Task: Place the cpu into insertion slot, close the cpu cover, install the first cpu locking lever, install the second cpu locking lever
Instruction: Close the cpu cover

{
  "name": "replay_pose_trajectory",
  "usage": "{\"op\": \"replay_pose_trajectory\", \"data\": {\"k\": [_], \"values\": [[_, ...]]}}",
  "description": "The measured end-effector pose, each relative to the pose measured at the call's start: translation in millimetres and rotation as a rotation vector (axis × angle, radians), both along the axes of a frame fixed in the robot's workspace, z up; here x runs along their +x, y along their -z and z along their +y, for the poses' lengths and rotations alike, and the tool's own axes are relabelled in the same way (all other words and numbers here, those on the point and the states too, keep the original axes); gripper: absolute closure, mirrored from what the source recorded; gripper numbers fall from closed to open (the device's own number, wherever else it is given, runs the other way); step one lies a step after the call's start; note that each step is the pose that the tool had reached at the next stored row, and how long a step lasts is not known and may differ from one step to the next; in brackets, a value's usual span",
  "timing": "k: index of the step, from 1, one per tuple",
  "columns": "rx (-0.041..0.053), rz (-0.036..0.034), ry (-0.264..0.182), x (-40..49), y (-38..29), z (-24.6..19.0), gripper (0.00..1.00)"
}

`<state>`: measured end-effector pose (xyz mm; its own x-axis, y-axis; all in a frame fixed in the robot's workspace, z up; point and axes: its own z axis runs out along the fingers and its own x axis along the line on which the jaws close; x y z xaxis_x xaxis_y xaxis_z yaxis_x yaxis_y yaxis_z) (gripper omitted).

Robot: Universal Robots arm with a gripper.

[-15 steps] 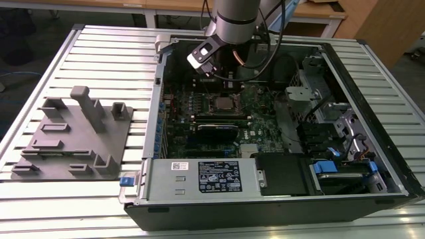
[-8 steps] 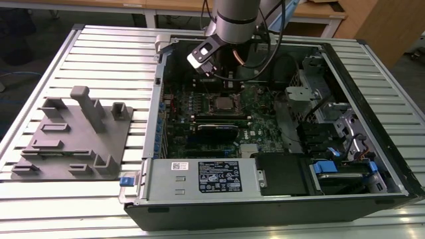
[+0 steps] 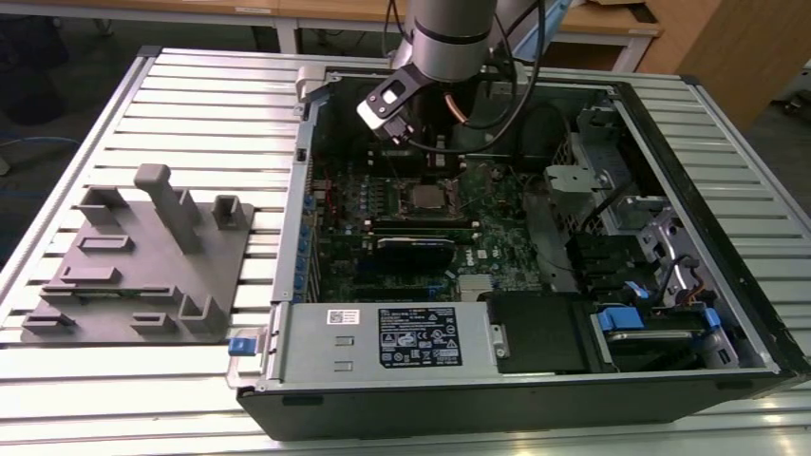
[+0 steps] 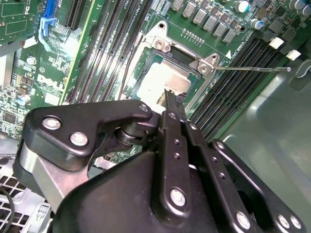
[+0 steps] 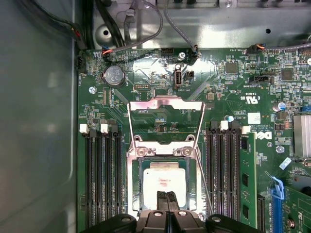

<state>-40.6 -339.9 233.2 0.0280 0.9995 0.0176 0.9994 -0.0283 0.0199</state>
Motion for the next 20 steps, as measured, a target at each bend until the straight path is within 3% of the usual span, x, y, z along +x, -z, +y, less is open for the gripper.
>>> {"op": "replay_pose_trajectory", "data": {"k": [11,20], "values": [[0.0001,0.0000,0.000,0.0,-3.5,0.0,0.90],[0.0001,-0.0001,0.000,0.0,-12.3,0.0,0.90]]}}
